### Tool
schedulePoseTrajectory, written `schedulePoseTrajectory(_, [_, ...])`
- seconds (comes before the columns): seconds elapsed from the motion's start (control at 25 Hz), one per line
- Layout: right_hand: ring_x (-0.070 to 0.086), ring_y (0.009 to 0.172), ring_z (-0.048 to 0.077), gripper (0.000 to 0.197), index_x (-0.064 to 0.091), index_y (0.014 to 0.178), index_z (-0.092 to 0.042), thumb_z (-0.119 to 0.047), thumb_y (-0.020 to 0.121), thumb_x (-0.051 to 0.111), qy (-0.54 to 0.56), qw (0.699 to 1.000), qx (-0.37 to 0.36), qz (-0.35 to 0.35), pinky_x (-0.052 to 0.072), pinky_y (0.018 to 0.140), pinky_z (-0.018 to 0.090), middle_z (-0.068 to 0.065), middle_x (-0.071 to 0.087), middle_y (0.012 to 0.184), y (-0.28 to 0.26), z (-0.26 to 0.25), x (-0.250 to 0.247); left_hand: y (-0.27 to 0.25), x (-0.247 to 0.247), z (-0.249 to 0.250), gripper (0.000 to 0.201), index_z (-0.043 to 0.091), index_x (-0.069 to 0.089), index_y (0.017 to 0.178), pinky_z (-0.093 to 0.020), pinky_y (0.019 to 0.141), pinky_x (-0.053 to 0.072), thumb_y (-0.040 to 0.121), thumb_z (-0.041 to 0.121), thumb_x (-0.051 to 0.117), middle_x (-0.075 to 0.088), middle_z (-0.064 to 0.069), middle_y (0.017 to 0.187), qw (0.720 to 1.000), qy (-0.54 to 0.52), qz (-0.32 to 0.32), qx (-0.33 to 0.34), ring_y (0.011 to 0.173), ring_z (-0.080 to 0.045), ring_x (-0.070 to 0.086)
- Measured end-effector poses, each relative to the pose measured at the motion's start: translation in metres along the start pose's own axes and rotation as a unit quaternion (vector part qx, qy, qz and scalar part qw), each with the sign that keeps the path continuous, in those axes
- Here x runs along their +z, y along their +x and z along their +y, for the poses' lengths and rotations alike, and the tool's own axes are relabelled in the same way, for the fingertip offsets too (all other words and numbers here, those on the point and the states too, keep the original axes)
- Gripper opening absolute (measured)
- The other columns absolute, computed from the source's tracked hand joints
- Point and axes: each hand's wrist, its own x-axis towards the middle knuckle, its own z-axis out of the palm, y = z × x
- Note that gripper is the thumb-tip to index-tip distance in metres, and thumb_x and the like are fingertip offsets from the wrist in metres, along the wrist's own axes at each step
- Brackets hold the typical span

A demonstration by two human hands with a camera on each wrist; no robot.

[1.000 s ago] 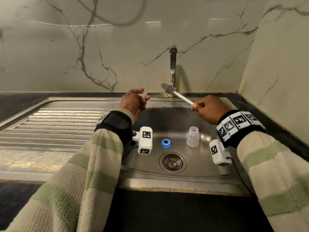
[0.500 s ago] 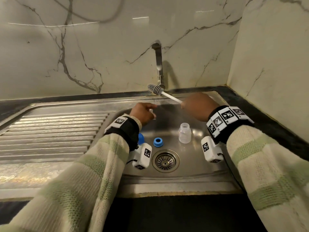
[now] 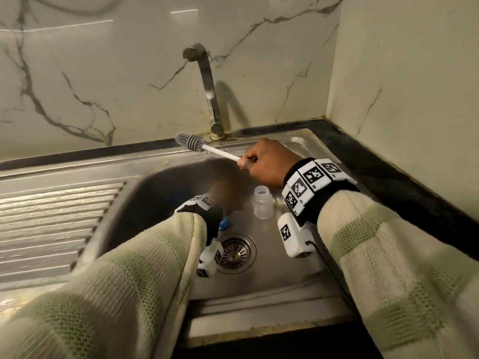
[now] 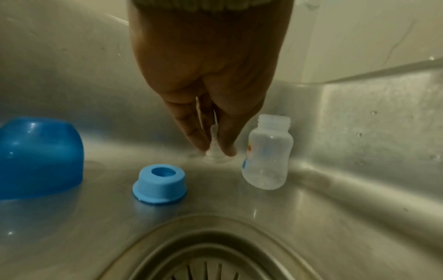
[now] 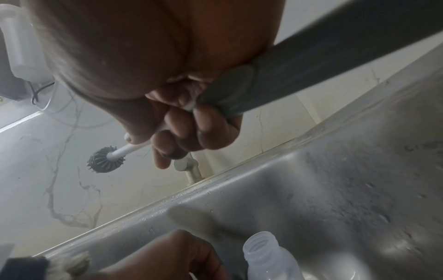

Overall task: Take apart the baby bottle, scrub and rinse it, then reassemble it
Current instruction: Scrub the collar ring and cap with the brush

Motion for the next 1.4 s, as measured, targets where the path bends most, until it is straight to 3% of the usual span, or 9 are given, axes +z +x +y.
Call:
schedulePoseTrajectory(0.24, [0.065, 0.078, 0.03, 0.029, 0.073, 0.083, -0.003, -0.027, 0.092, 0.061, 0.006, 1.0, 0.019, -0.017, 0.051, 0.069, 0.032, 0.015, 0.07, 0.078, -0.002, -0.001, 0.003, 0.001, 0.026, 0.012, 0.039, 0.015, 0.068, 0.115, -0.031, 0.082, 0.053, 0.077, 0.015, 0.077, 0.071, -0.007, 0.108, 1.0, -0.008, -0.016, 0.021, 0.098, -0.026, 0.068])
schedulePoseTrajectory(0.32, [0.065, 0.077, 0.028, 0.027, 0.074, 0.083, -0.005, -0.027, 0.092, 0.061, 0.009, 1.0, 0.022, -0.017, 0.051, 0.069, 0.031, 0.013, 0.07, 0.079, -0.003, -0.003, 0.003, 0.001, 0.033, 0.014, 0.042, 0.014, 0.065, 0.119, -0.036, 0.087, 0.056, 0.078, 0.015, 0.073, 0.07, -0.009, 0.111, 1.0, -0.002, -0.019, 0.021, 0.102, -0.029, 0.068])
schedulePoseTrajectory(0.52, [0.066, 0.082, 0.025, 0.026, 0.076, 0.088, -0.007, -0.028, 0.093, 0.061, 0.002, 0.999, 0.025, -0.021, 0.054, 0.077, 0.033, 0.011, 0.072, 0.085, -0.005, -0.007, 0.002, 0.002, 0.04, 0.014, 0.047, 0.013, 0.059, 0.125, -0.04, 0.085, 0.056, 0.079, 0.019, 0.07, 0.069, -0.011, 0.115, 0.998, 0.036, -0.027, 0.04, 0.105, -0.032, 0.066])
schedulePoseTrajectory(0.68, [0.065, 0.078, 0.025, 0.027, 0.075, 0.085, -0.006, -0.027, 0.093, 0.061, 0.005, 0.999, 0.03, -0.02, 0.051, 0.071, 0.029, 0.011, 0.071, 0.083, -0.006, -0.007, -0.001, 0.004, 0.032, 0.012, 0.063, 0.015, 0.053, 0.131, -0.04, 0.087, 0.054, 0.074, 0.027, 0.077, 0.064, -0.012, 0.123, 0.996, 0.07, -0.041, 0.044, 0.113, -0.034, 0.063])
schedulePoseTrajectory(0.84, [0.065, 0.08, 0.025, 0.027, 0.076, 0.088, -0.005, -0.026, 0.093, 0.061, -0.003, 1.0, 0.023, -0.019, 0.052, 0.074, 0.031, 0.011, 0.072, 0.087, -0.006, -0.007, -0.001, 0.005, 0.015, -0.006, 0.062, 0.021, 0.067, 0.112, -0.042, 0.086, 0.058, 0.061, 0.055, 0.071, 0.07, -0.005, 0.11, 0.965, 0.224, -0.133, -0.007, 0.102, -0.031, 0.068])
schedulePoseTrajectory(1.0, [0.066, 0.085, 0.026, 0.027, 0.076, 0.09, -0.005, -0.028, 0.093, 0.061, -0.008, 0.999, 0.023, -0.024, 0.055, 0.081, 0.035, 0.012, 0.072, 0.091, -0.006, -0.006, -0.001, 0.012, 0.015, -0.025, 0.037, 0.019, 0.064, 0.073, -0.042, 0.077, 0.061, 0.056, 0.051, 0.073, 0.075, -0.003, 0.094, 0.943, 0.258, -0.205, -0.047, 0.084, -0.03, 0.071])
schedulePoseTrajectory(1.12, [0.066, 0.084, 0.026, 0.028, 0.076, 0.087, -0.005, -0.028, 0.093, 0.061, -0.009, 0.999, 0.025, -0.024, 0.055, 0.081, 0.035, 0.012, 0.072, 0.088, -0.004, -0.006, -0.001, 0.009, 0.006, -0.024, 0.043, 0.02, 0.071, 0.1, -0.041, 0.082, 0.06, 0.066, 0.046, 0.075, 0.073, -0.004, 0.103, 0.957, 0.251, -0.142, -0.022, 0.094, -0.029, 0.071])
schedulePoseTrajectory(1.28, [0.066, 0.08, 0.027, 0.027, 0.076, 0.084, -0.005, -0.027, 0.092, 0.062, -0.001, 1.0, 0.02, -0.018, 0.055, 0.077, 0.034, 0.011, 0.073, 0.083, -0.005, -0.005, -0.001, -0.015, -0.06, -0.013, 0.044, 0.018, 0.068, 0.119, -0.031, 0.087, 0.049, 0.083, 0.041, 0.074, 0.069, -0.006, 0.116, 0.998, 0.058, 0.032, 0.002, 0.107, -0.026, 0.065])
schedulePoseTrajectory(1.4, [0.058, 0.061, 0.019, 0.03, 0.07, 0.07, -0.007, -0.026, 0.092, 0.062, 0.002, 1.0, 0.012, -0.001, 0.043, 0.06, 0.026, 0.007, 0.065, 0.064, -0.008, -0.011, -0.004, -0.044, -0.099, -0.023, 0.031, 0.017, 0.069, 0.117, -0.03, 0.083, 0.049, 0.092, 0.036, 0.065, 0.069, -0.008, 0.104, 0.973, -0.161, 0.166, -0.018, 0.093, -0.024, 0.064])
